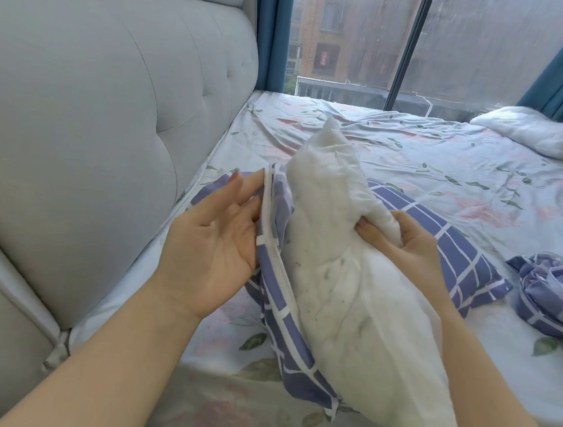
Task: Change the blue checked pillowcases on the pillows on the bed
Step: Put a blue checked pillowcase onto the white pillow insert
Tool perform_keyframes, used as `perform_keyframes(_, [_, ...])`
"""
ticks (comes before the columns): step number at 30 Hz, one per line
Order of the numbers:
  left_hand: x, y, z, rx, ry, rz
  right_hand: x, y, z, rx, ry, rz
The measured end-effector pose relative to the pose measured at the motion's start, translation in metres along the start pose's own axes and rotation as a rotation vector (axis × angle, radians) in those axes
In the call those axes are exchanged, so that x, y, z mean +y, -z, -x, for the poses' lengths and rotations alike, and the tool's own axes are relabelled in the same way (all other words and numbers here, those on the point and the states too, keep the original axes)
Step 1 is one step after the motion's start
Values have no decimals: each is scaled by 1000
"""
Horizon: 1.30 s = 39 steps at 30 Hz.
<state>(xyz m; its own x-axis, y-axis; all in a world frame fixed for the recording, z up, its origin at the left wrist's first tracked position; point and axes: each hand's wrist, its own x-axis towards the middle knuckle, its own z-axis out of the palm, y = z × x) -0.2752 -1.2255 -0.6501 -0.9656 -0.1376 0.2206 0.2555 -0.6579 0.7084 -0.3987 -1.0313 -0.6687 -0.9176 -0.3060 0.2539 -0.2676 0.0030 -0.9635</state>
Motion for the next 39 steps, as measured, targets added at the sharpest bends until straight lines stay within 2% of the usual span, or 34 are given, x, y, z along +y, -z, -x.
perform_keyframes(4, [1, 8, -3, 101, 21, -15, 7, -10, -1, -24, -43, 45])
perform_keyframes(7, [5, 15, -2, 143, 18, -48, 11, -17, -3, -56, -4, 118])
perform_keyframes(11, [3, 12, 0, 202, -21, -253, 6, -31, 4, -148, 233, 320])
perform_keyframes(13, [1, 11, 0, 315, -52, -457, 2, -42, 14, -274, 356, 297])
perform_keyframes(15, [2, 15, 0, 410, -69, -553, -2, -56, 23, -400, 398, 271])
perform_keyframes(19, [11, 16, 6, 476, -91, -521, -2, -72, 26, -555, 336, 306])
perform_keyframes(22, [12, 16, 8, 504, -61, -588, 2, -75, 24, -662, 296, 393])
perform_keyframes(26, [10, 22, 9, 446, -27, -781, -2, -83, 26, -758, 216, 507])
perform_keyframes(33, [11, 35, 12, 396, 25, -787, 2, -109, 21, -845, -22, 504])
perform_keyframes(37, [9, 47, 11, 347, 125, -950, 18, -127, 23, -866, 62, 522])
perform_keyframes(39, [12, 55, 6, 451, 189, -887, 30, -137, 22, -842, 121, 537])
